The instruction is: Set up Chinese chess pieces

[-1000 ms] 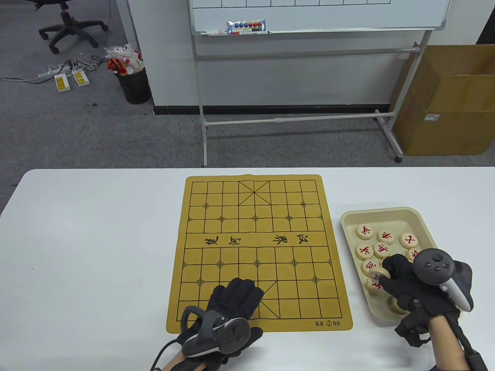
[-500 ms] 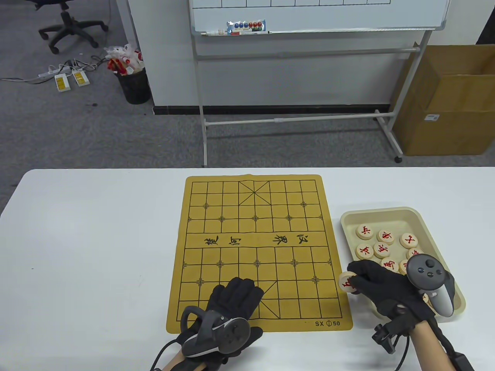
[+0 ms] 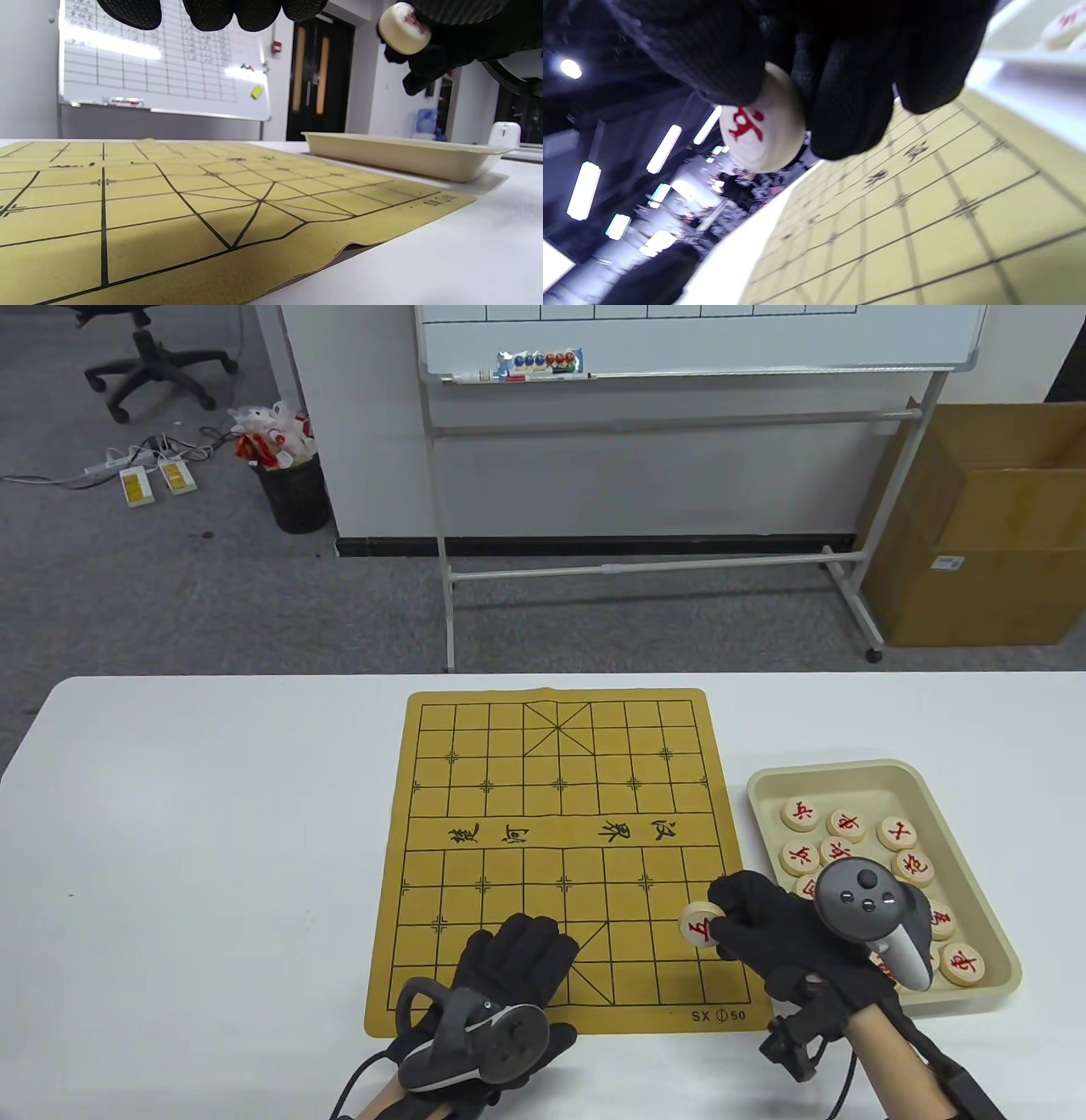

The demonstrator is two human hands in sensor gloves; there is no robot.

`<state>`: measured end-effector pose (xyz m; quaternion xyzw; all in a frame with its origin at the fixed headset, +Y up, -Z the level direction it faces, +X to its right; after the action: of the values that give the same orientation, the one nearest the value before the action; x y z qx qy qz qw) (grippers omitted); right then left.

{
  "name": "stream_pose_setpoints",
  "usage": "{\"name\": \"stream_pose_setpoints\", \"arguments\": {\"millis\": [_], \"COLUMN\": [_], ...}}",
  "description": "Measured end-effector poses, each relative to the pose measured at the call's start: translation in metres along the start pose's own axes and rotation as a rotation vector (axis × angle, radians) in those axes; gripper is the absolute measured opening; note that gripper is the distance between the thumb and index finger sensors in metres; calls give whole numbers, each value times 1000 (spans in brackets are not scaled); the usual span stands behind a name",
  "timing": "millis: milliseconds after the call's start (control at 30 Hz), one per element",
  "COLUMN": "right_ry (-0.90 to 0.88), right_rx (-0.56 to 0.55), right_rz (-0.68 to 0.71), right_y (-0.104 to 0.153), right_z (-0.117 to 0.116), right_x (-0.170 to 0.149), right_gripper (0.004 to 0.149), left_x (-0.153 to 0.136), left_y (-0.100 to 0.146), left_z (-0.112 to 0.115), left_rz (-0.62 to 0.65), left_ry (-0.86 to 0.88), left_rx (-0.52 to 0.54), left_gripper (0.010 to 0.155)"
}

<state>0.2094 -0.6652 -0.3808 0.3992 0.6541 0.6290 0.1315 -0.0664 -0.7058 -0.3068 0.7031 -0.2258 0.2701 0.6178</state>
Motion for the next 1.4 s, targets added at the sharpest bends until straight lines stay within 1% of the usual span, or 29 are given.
{"name": "stream_pose_setpoints", "arguments": {"millis": [133,267,367,533,667,833,967,1067,1133,1267,1300,1400], "right_ry": [156,215,255,252,257,271,310,341,353,415,425,473], "right_rx": [28,42,33,54,77,124,110,113,160,215,218,273], "right_rz": [-32,-39,-38,-54,-73,-81,-95,-139,-203,-303,-316,-401], "right_y": [-21,-41,-57,-78,-87,-91,-94,-101,-107,-119,-120,-125], "right_z": [-15,-29,-34,-44,-51,-57,-54,-55,-64,-84,-88,-97], "right_x": [6,12,19,20,16,13,12,3,-11,-38,-43,-59], "right_gripper": [56,56,56,60,54,53,53,53,52,52,51,52], "left_x": [0,0,1,2,2,3,3,4,3,2,2,2], "left_y": [0,0,0,0,0,0,0,0,0,1,1,0], "left_z": [0,1,1,1,1,1,2,2,2,1,1,1], "left_rz": [1,5,10,11,13,18,20,20,17,11,11,11], "left_ry": [1,4,7,5,8,7,10,8,5,6,6,7], "left_rx": [-1,-5,-6,-4,-2,-4,-5,-9,-8,-1,0,-1], "left_gripper": [86,87,87,87,87,87,87,87,87,87,86,87]}}
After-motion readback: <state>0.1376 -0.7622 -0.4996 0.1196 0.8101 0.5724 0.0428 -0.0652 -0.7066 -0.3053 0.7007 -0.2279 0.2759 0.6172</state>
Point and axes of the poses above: the tracker on the back of each hand, its own x axis roughly to the thumb side, its own y axis roughly from the fingertips to the wrist, z = x × y, the point moved 5 cm from there along -y, roughly from the wrist to the fingertips, and after that the axes turned 9 degrees about z, right-handed, at the moved point
